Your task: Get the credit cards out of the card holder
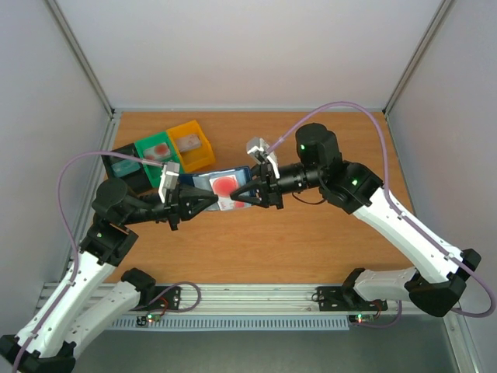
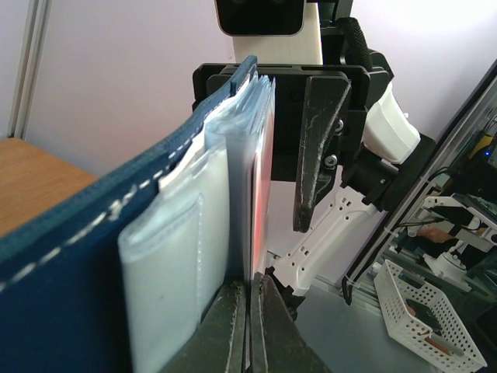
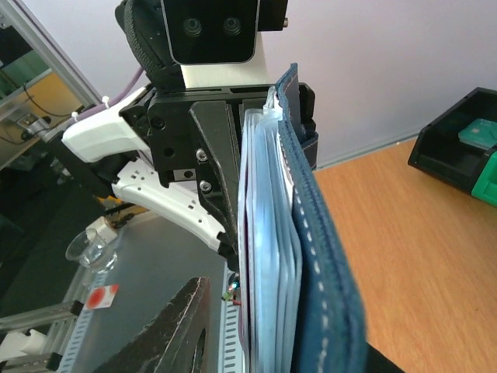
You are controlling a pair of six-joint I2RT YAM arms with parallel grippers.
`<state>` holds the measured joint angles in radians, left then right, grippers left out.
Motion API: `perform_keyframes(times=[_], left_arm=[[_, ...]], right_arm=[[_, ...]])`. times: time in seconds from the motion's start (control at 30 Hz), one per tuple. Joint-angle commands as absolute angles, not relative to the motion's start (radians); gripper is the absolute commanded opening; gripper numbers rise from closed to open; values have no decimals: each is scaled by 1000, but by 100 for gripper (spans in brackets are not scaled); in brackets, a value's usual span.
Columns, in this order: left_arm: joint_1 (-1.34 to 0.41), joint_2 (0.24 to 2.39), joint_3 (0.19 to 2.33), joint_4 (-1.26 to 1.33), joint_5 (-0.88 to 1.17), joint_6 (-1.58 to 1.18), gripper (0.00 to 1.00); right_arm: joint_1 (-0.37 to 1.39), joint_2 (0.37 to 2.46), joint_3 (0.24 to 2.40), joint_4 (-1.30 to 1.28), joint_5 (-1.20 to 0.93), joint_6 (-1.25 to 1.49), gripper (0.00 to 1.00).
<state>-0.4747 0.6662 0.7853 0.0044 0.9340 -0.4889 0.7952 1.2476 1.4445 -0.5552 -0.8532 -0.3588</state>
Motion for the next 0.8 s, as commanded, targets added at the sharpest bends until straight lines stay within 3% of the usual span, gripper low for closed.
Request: perform_keyframes(times=[0.0,0.23,0.43,0.63,0.77], left_arm=[[-478,651,793,20,930,-475,0],[-471,643,801,-27,941,-453,0],[-469,645,801,-28,970,-455,0],[-463,645,825,-72,1018,-440,0],[-462,646,846,-99,1066,-421,0]], right_arm=[[790,1208,1460,-602,-846,-384,28],[788,1178,1464,-668,-798,-423,27],[788,1167,1468,-693,-792,-443,2],[783,1160,1484,-741,-788,-477,1],[783,1167,1510,-790,-793,-498,7]])
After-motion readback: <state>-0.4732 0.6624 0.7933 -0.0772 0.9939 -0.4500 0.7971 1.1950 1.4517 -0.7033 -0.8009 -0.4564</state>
